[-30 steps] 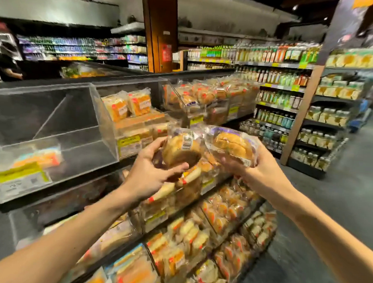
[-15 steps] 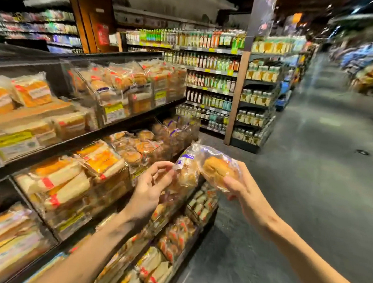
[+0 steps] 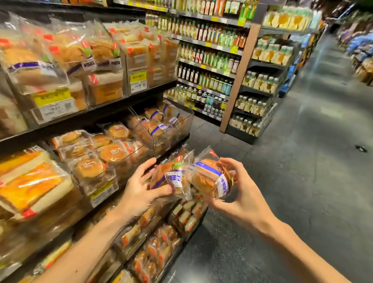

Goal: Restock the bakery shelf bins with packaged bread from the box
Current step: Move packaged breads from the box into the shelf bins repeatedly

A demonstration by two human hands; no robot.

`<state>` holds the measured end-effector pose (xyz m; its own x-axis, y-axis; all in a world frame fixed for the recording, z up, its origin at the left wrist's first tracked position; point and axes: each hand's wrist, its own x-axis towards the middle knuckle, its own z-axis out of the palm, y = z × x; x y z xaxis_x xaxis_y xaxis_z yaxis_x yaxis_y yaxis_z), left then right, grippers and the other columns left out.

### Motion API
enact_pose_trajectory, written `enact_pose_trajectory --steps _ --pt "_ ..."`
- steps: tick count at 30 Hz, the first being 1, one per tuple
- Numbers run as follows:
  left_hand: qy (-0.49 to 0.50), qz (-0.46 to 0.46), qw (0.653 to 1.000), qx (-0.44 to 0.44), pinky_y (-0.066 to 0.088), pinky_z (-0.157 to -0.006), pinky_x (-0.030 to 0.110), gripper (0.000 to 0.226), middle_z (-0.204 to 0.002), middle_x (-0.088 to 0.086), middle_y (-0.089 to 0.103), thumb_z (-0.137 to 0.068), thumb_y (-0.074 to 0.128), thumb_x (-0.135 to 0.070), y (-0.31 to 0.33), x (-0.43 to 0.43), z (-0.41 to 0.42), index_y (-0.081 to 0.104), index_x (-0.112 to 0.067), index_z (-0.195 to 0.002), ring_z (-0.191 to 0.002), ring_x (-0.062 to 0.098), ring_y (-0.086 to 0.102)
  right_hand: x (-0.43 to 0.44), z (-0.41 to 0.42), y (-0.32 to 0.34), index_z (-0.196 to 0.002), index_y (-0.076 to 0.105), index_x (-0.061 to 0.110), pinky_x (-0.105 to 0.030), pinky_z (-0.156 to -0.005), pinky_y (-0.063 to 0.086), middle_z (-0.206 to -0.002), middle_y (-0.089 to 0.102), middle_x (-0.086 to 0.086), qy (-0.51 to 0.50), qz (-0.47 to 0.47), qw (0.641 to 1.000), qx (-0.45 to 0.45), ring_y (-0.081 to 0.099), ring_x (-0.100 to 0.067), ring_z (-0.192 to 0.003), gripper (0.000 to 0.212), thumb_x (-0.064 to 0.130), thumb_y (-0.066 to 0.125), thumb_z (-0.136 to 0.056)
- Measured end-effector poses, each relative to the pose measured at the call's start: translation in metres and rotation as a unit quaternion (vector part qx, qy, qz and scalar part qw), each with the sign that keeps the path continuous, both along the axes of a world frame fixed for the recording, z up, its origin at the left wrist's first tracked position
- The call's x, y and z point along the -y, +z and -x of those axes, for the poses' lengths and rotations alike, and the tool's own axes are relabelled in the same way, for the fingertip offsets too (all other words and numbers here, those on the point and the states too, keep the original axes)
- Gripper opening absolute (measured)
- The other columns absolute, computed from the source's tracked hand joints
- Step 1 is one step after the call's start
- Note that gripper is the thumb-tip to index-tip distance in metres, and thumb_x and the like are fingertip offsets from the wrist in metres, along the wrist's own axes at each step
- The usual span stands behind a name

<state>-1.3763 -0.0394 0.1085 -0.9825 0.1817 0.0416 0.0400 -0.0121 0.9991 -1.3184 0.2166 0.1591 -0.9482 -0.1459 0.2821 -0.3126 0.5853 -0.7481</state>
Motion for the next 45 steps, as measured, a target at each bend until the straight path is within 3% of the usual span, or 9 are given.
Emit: enact_pose_trajectory --steps 4,10,14,18,26,34,37,40,45 --pt "-0.006 -0.055 0.995 0.078 0.058 -0.087 0.033 0.120 -0.119 0.006 0.069 -0.021 0.097 -0.058 -0.012 -0.005 0.070 0.052 -0.034 -0.129 -0.110 0.015 0.068 -0.012 0.082 -0.006 -0.142 0.035 0.032 -0.025 -0.096 0.052 -0.133 0.053 0.020 0.025 -0.017 0.999 0.021 0.060 -0.003 -0.113 0.090 0.049 0.083 -0.068" --pt "-0.025 -0.102 0.988 0.110 0.061 -0.079 0.032 0.080 -0.130 0.009 0.064 -0.072 0.086 -0.030 -0.012 -0.034 0.142 0.045 -0.031 -0.140 -0.116 0.020 0.065 -0.031 0.179 -0.027 -0.142 0.031 0.039 -0.035 -0.104 0.048 -0.139 0.051 0.021 0.049 -0.016 0.997 0.061 0.055 0.000 -0.122 0.088 0.054 0.080 -0.071" --pt "0.020 -0.096 0.992 0.078 0.057 -0.088 0.030 0.064 -0.145 0.000 0.052 -0.077 0.074 -0.025 -0.011 -0.048 0.191 0.051 -0.029 -0.137 -0.132 0.014 0.051 -0.039 0.249 -0.042 -0.141 0.029 0.043 -0.037 -0.105 0.047 -0.138 0.049 0.026 0.095 -0.005 0.993 0.076 0.053 0.001 -0.124 0.087 0.058 0.078 -0.071" --pt "0.102 -0.096 0.986 0.092 0.041 -0.110 0.055 0.058 -0.143 -0.013 0.053 -0.072 0.080 -0.042 -0.024 -0.065 0.233 0.062 -0.044 -0.127 -0.132 0.014 0.052 -0.039 0.319 -0.055 -0.137 0.028 0.045 -0.018 -0.101 0.044 -0.130 0.047 0.038 0.198 0.027 0.973 0.115 0.052 0.006 -0.122 0.082 0.062 0.074 -0.072" --pt "0.317 -0.172 0.921 0.149 0.057 -0.047 0.031 0.039 -0.135 -0.003 0.057 -0.085 0.064 -0.014 -0.034 -0.135 0.283 0.062 -0.035 -0.118 -0.081 0.014 0.072 -0.066 0.451 -0.083 -0.129 0.041 0.040 -0.022 -0.089 0.046 -0.120 0.061 0.016 0.335 0.072 0.901 0.267 0.061 0.006 -0.100 0.047 0.060 0.059 -0.090" --pt "0.509 -0.080 0.850 0.107 0.058 -0.075 0.025 0.039 -0.119 -0.013 0.067 -0.090 0.066 -0.020 -0.001 -0.158 0.284 0.059 -0.036 -0.125 -0.093 -0.001 0.070 -0.036 0.565 -0.045 -0.131 0.042 0.022 -0.030 -0.098 0.047 -0.125 0.060 0.003 0.403 -0.043 0.911 0.072 0.058 -0.014 -0.114 0.069 0.039 0.082 -0.078" --pt "0.558 -0.047 0.822 0.104 0.060 -0.073 0.038 0.042 -0.118 -0.022 0.059 -0.095 0.061 -0.012 0.008 -0.154 0.282 0.057 -0.031 -0.132 -0.086 0.003 0.071 0.002 0.589 -0.052 -0.141 0.039 0.014 -0.042 -0.108 0.039 -0.140 0.053 -0.011 0.401 -0.219 0.888 -0.063 0.038 -0.029 -0.135 0.077 0.036 0.080 -0.079" --pt "0.570 -0.032 0.814 0.107 0.060 -0.064 0.037 0.046 -0.112 -0.026 0.060 -0.095 0.061 -0.010 0.009 -0.150 0.275 0.055 -0.030 -0.136 -0.090 0.007 0.072 0.021 0.585 -0.068 -0.145 0.035 0.013 -0.038 -0.111 0.030 -0.147 0.045 -0.010 0.442 -0.327 0.834 -0.048 0.025 -0.029 -0.141 0.076 0.034 0.075 -0.084" --pt "0.569 -0.056 0.816 0.091 0.056 -0.093 0.044 0.046 -0.112 -0.025 0.064 -0.093 0.064 -0.011 0.010 -0.149 0.273 0.056 -0.025 -0.136 -0.093 -0.009 0.066 0.040 0.579 -0.078 -0.143 0.037 0.013 -0.040 -0.111 0.034 -0.147 0.037 -0.008 0.424 -0.367 0.827 -0.022 0.032 -0.028 -0.135 0.073 0.031 0.077 -0.085"
